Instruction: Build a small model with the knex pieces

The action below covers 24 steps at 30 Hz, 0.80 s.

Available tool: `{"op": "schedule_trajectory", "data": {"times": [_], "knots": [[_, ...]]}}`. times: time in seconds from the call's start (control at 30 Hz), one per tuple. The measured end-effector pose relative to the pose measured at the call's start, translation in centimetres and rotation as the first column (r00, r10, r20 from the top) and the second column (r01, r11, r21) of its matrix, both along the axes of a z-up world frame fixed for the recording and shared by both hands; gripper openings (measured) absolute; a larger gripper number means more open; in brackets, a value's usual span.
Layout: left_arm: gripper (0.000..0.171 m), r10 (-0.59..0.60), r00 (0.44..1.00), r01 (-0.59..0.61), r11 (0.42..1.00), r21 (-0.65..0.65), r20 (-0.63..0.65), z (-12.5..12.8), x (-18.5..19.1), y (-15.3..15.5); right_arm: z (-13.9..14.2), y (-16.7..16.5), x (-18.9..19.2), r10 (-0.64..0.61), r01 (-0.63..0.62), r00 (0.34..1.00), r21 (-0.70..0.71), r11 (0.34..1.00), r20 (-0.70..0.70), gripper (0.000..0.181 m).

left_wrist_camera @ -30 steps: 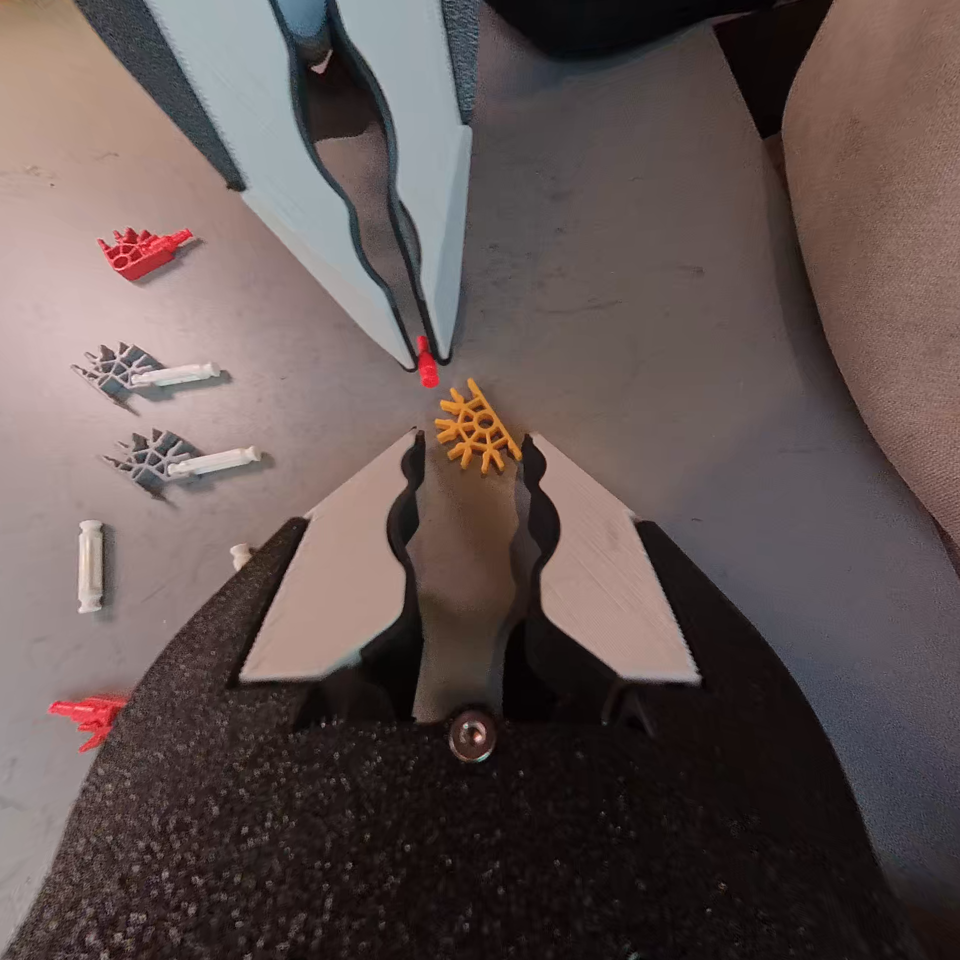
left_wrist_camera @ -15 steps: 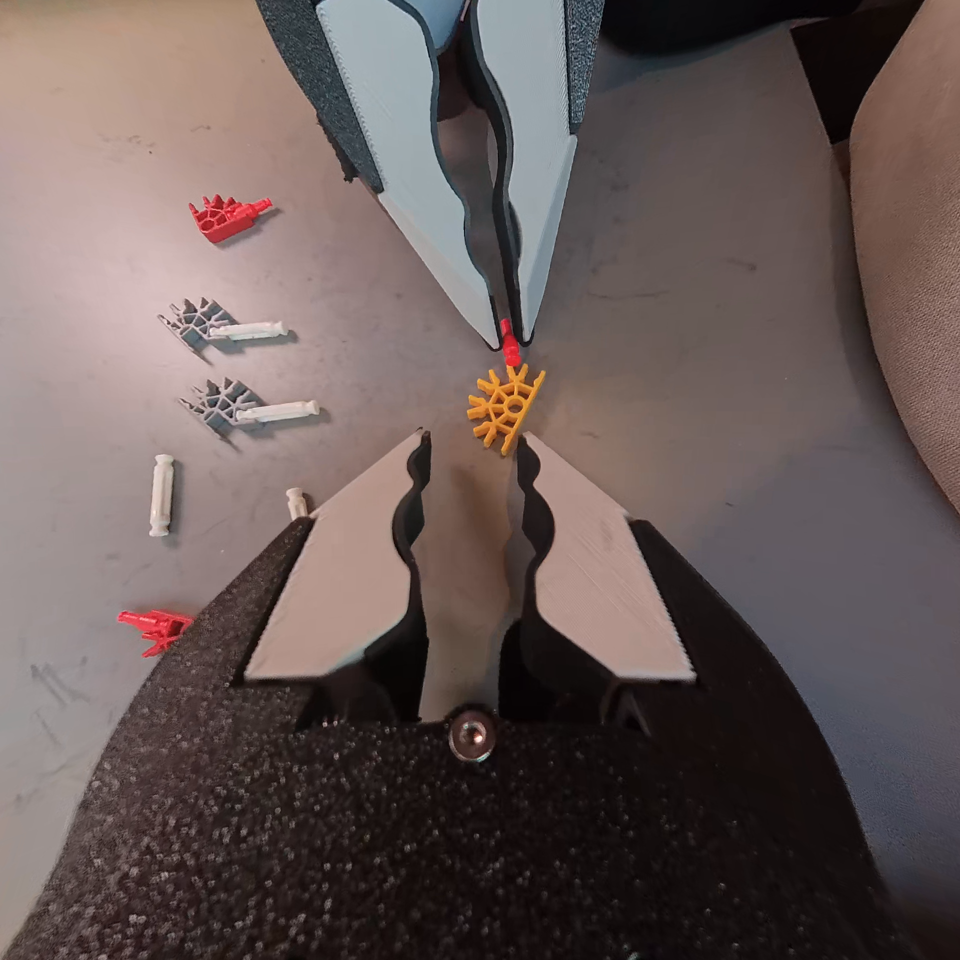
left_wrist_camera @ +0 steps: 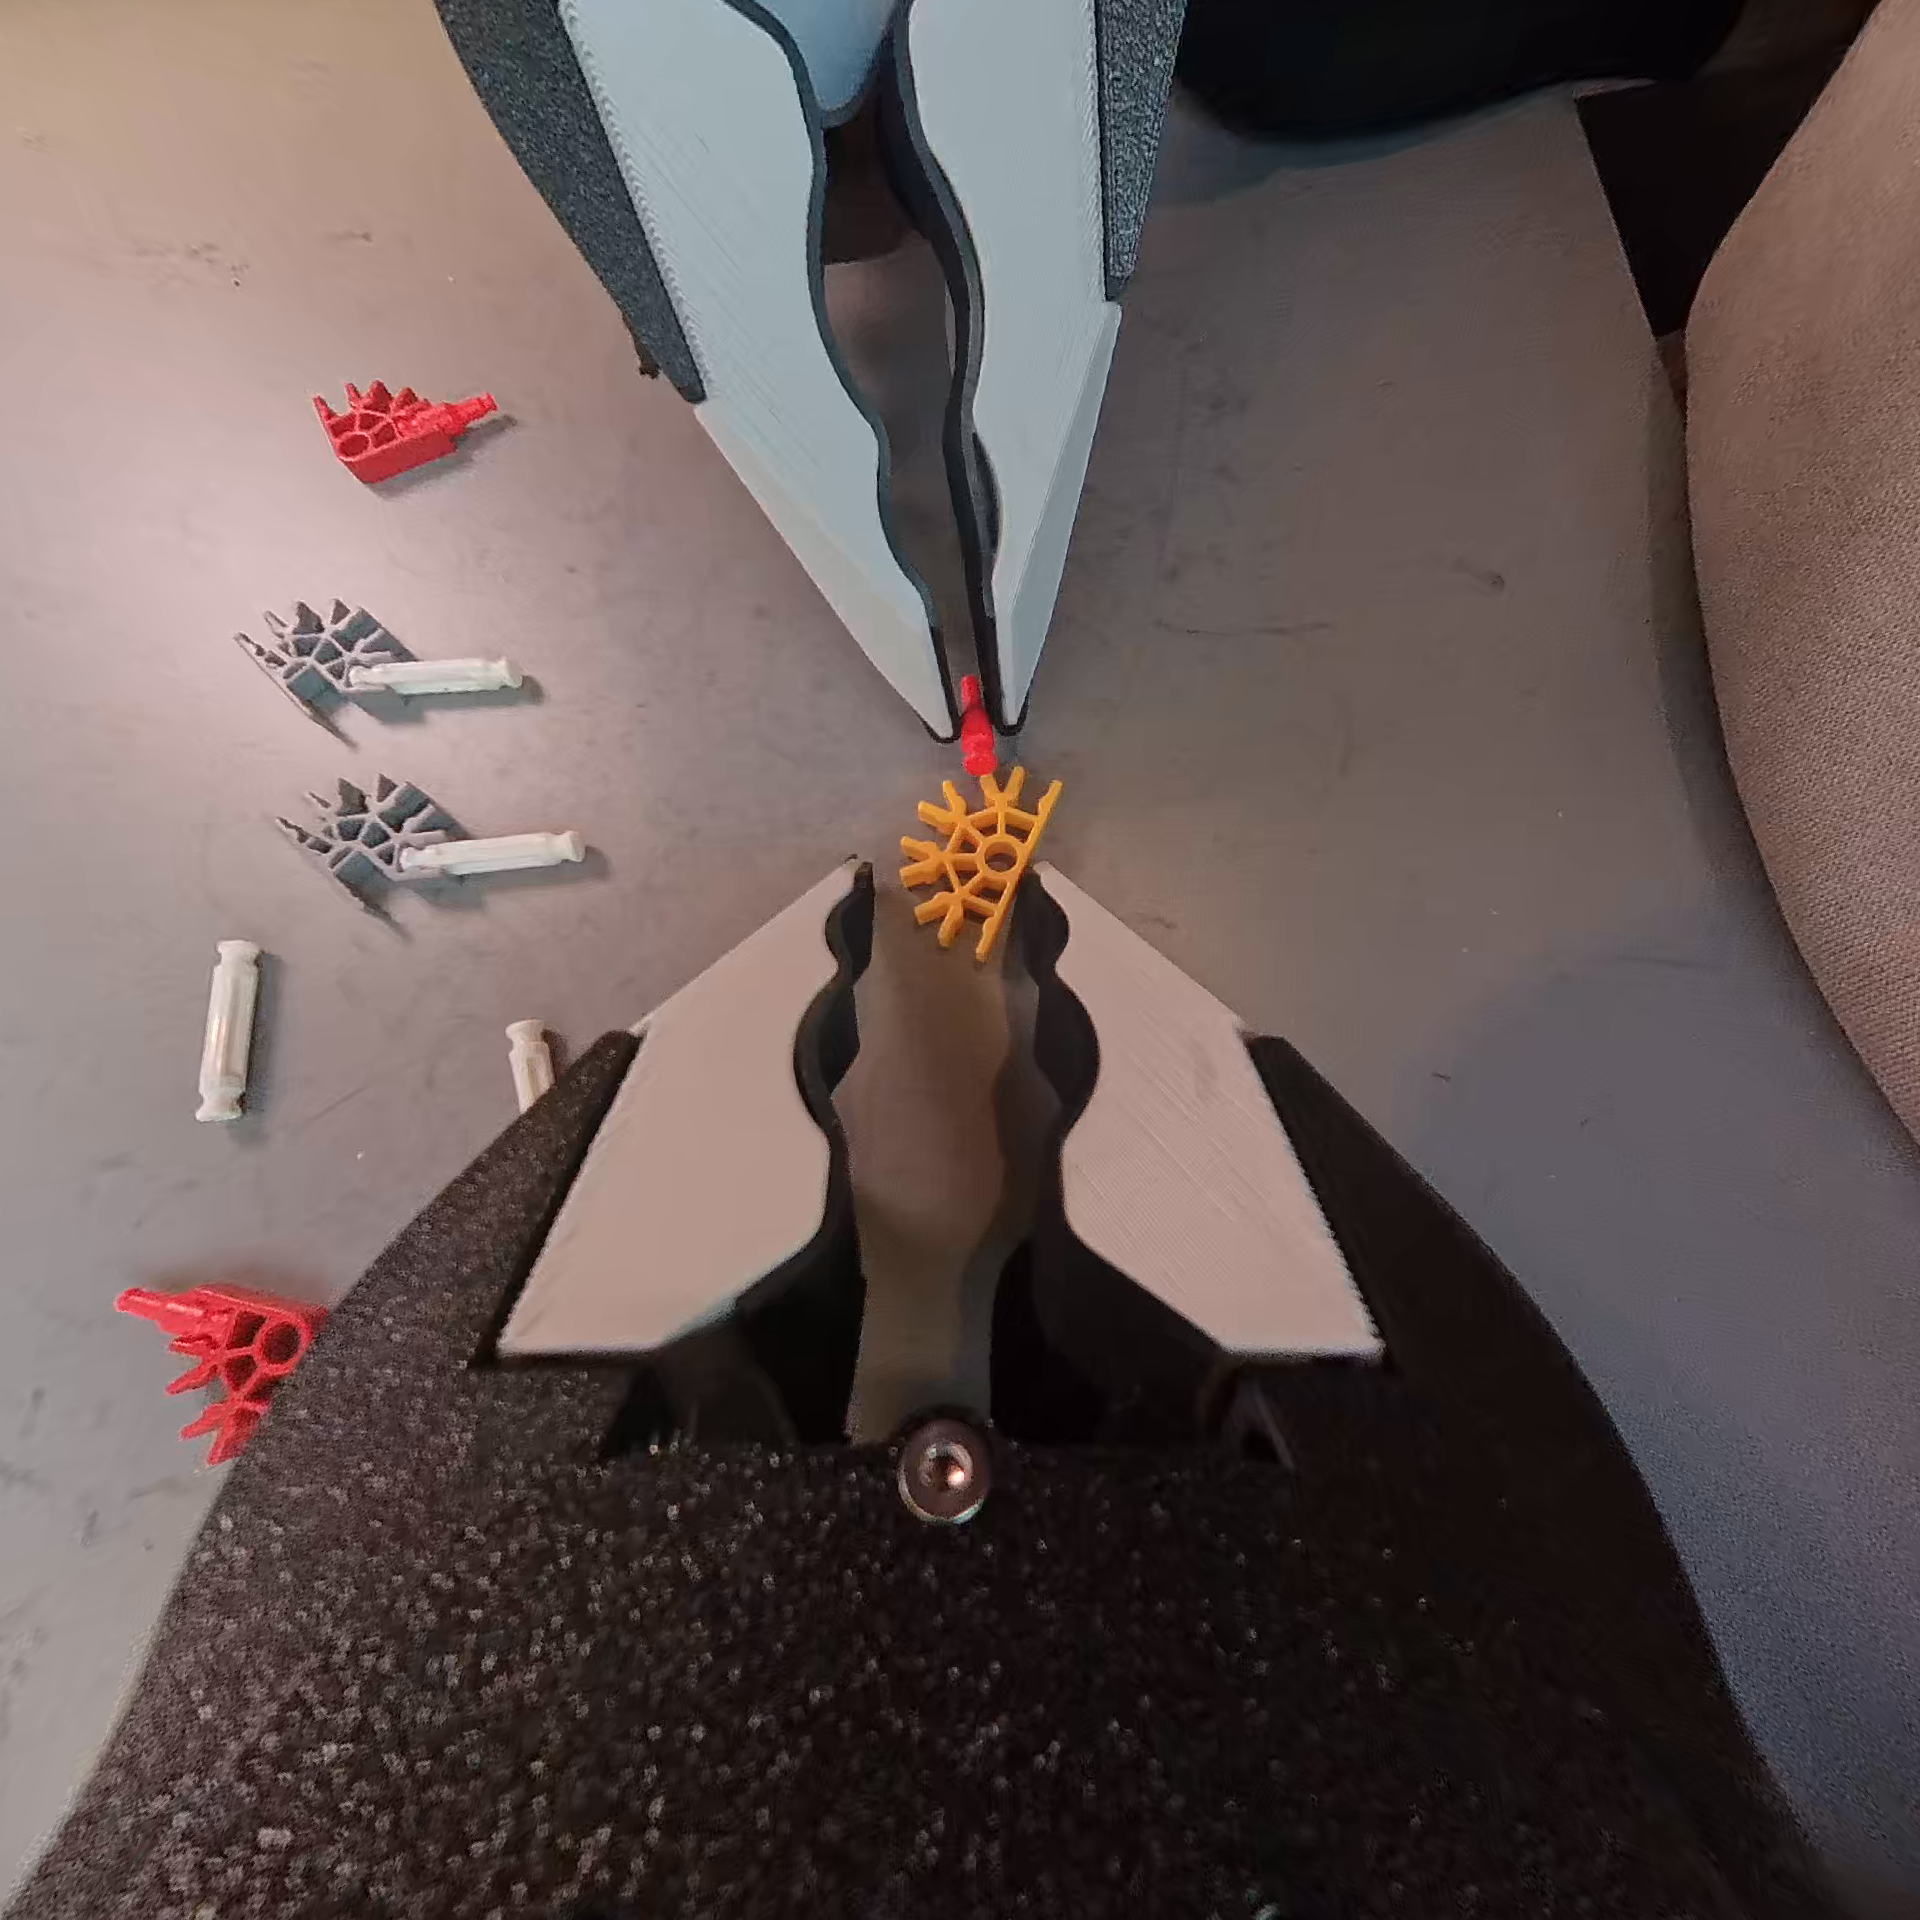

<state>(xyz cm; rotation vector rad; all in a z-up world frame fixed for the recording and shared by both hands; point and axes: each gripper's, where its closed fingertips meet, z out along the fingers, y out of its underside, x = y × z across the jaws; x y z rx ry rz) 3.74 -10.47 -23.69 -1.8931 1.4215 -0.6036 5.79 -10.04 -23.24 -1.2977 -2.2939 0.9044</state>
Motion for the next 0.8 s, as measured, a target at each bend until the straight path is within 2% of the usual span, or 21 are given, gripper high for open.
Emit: {"op": "schedule_trajectory", "data": {"times": [0.1,0.43,0.8], "knots": [[0.023,0.016,1.000,-0.016,0.999,-0.030,0.001,-0.1,0.1,-0.1,0.0,0.5,-0.2,-0.018,0.018,1.000,0.010,1.000,-0.015,0.004],[0.023,0.117,0.993,-0.116,0.991,-0.059,0.014,-0.1,0.3,0.9,0.1,1.5,-0.3,-0.060,0.060,0.998,0.004,0.998,-0.027,0.004],[0.023,0.160,0.987,-0.159,0.985,-0.067,0.016,-0.1,0.1,1.4,0.4,1.6,-0.1,-0.066,0.066,0.998,0.006,0.998,-0.022,0.004]]}}
